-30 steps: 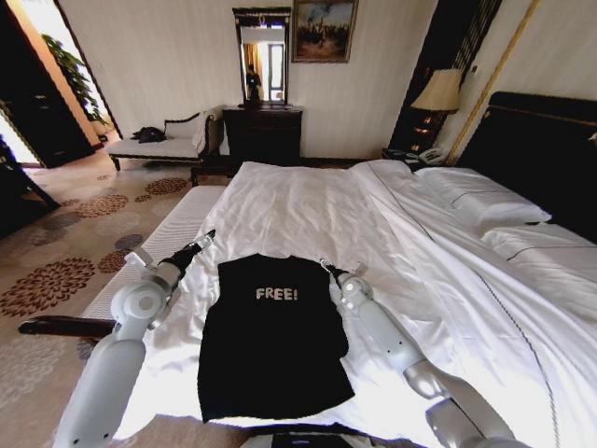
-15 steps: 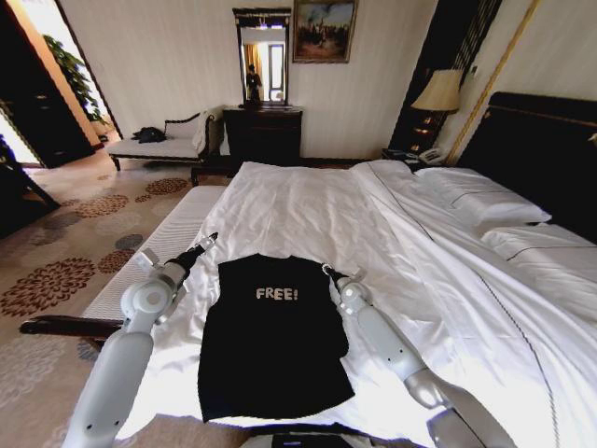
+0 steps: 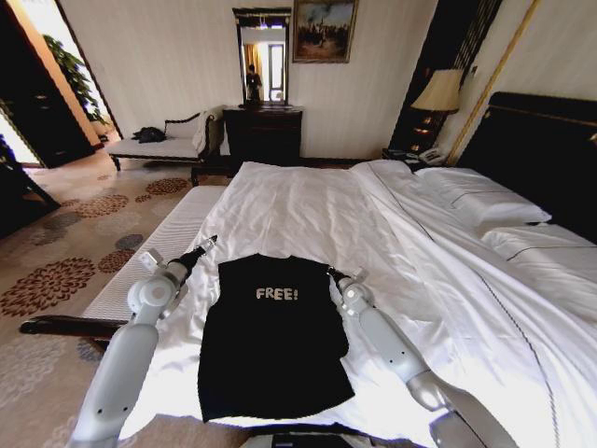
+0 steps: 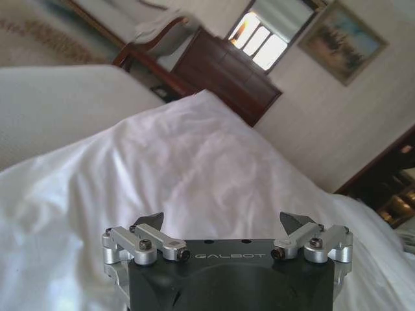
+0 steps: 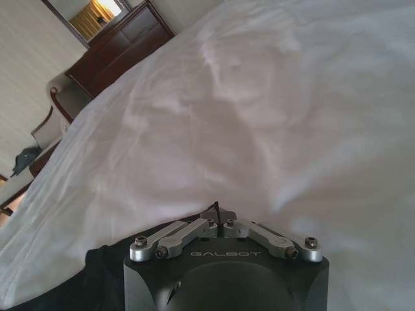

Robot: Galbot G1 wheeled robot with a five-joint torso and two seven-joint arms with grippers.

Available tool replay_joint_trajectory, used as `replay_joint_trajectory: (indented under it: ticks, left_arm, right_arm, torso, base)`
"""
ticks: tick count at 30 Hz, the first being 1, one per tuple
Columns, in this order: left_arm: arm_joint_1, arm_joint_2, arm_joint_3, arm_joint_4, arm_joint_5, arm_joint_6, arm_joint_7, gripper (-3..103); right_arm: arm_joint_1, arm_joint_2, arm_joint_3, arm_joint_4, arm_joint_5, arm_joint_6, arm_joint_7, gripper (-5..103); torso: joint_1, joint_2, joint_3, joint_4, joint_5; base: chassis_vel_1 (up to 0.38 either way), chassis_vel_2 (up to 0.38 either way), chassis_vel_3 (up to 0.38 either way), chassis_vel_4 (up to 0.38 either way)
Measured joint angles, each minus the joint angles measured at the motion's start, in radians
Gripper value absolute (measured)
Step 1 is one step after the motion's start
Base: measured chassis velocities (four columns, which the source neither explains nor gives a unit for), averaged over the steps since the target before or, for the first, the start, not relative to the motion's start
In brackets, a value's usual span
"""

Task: Fold the clothes on the bed.

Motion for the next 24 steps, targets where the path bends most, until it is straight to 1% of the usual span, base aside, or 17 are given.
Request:
replay_joint_trajectory:
  ticks: [2, 3, 4, 5, 6, 7, 9, 10, 12, 14, 15, 20, 24]
  left_arm:
    - [-0.032, -0.012, 0.009, 0.055, 0.003, -0.004, 0.000, 100]
    - [-0.032, -0.012, 0.009, 0.055, 0.003, -0.004, 0.000, 100]
    - [-0.056, -0.023, 0.015, 0.097, 0.006, -0.008, 0.000, 100]
    - [-0.099, -0.042, 0.029, 0.188, 0.015, -0.014, -0.001, 100]
    - [-0.118, -0.049, 0.038, 0.231, 0.025, -0.016, -0.001, 100]
    - [-0.118, -0.049, 0.038, 0.231, 0.025, -0.016, -0.001, 100]
    - [-0.151, -0.067, 0.059, 0.339, 0.076, -0.026, 0.014, 100]
    - [-0.151, -0.067, 0.059, 0.339, 0.076, -0.026, 0.014, 100]
    - [-0.174, -0.082, 0.077, 0.421, 0.115, -0.033, 0.035, 100]
    - [-0.198, -0.099, 0.095, 0.488, 0.133, -0.035, 0.054, 100]
    - [-0.198, -0.099, 0.095, 0.488, 0.133, -0.035, 0.054, 100]
    - [-0.241, -0.132, 0.118, 0.559, 0.145, -0.035, 0.074, 100]
    - [-0.263, -0.152, 0.135, 0.588, 0.156, -0.037, 0.084, 100]
  right_arm:
    - [0.000, 0.002, 0.005, 0.004, -0.005, 0.007, -0.009, 0]
    - [0.000, 0.002, 0.005, 0.004, -0.005, 0.007, -0.009, 0]
    - [0.001, 0.004, 0.010, 0.008, -0.010, 0.015, -0.016, 0]
    - [0.004, 0.005, 0.017, 0.016, -0.015, 0.024, -0.024, 0]
    - [0.006, 0.004, 0.019, 0.019, -0.017, 0.027, -0.025, 0]
    - [0.006, 0.004, 0.019, 0.019, -0.017, 0.027, -0.025, 0]
    - [0.009, 0.001, 0.019, 0.021, -0.028, 0.028, -0.026, 0]
    - [0.009, 0.001, 0.019, 0.021, -0.028, 0.028, -0.026, 0]
    - [0.010, 0.000, 0.019, 0.021, -0.037, 0.029, -0.026, 0]
    - [0.009, 0.001, 0.019, 0.021, -0.049, 0.030, -0.026, 0]
    - [0.009, 0.001, 0.019, 0.021, -0.049, 0.030, -0.026, 0]
    - [0.000, 0.007, 0.019, 0.023, -0.065, 0.034, -0.027, 0]
    - [-0.005, 0.009, 0.019, 0.026, -0.078, 0.037, -0.027, 0]
  torso:
    - [0.000, 0.000, 0.000, 0.0000, 0.0000]
    - [0.000, 0.000, 0.000, 0.0000, 0.0000]
    - [0.000, 0.000, 0.000, 0.0000, 0.0001]
    - [0.000, 0.000, 0.000, -0.0001, -0.0001]
    - [0.000, 0.000, 0.000, -0.0001, 0.0000]
    - [0.000, 0.000, 0.000, -0.0001, 0.0000]
    - [0.000, 0.000, 0.000, 0.0000, 0.0001]
    - [0.000, 0.000, 0.000, 0.0000, 0.0001]
    - [0.000, 0.000, 0.000, 0.0001, -0.0001]
    - [0.000, 0.000, 0.000, 0.0002, -0.0001]
    - [0.000, 0.000, 0.000, 0.0002, -0.0001]
    - [0.000, 0.000, 0.000, -0.0002, 0.0001]
    - [0.000, 0.000, 0.000, 0.0001, 0.0003]
  base:
    - [0.000, 0.000, 0.000, 0.000]
    - [0.000, 0.000, 0.000, 0.000]
    - [0.000, 0.000, 0.000, 0.000]
    - [0.000, 0.000, 0.000, 0.000]
    - [0.000, 0.000, 0.000, 0.000]
    - [0.000, 0.000, 0.000, 0.000]
    - [0.000, 0.000, 0.000, 0.000]
    - [0.000, 0.000, 0.000, 0.000]
    - [0.000, 0.000, 0.000, 0.000]
    - [0.000, 0.000, 0.000, 0.000]
    - [0.000, 0.000, 0.000, 0.000]
    - [0.000, 0.000, 0.000, 0.000]
    - [0.000, 0.000, 0.000, 0.000]
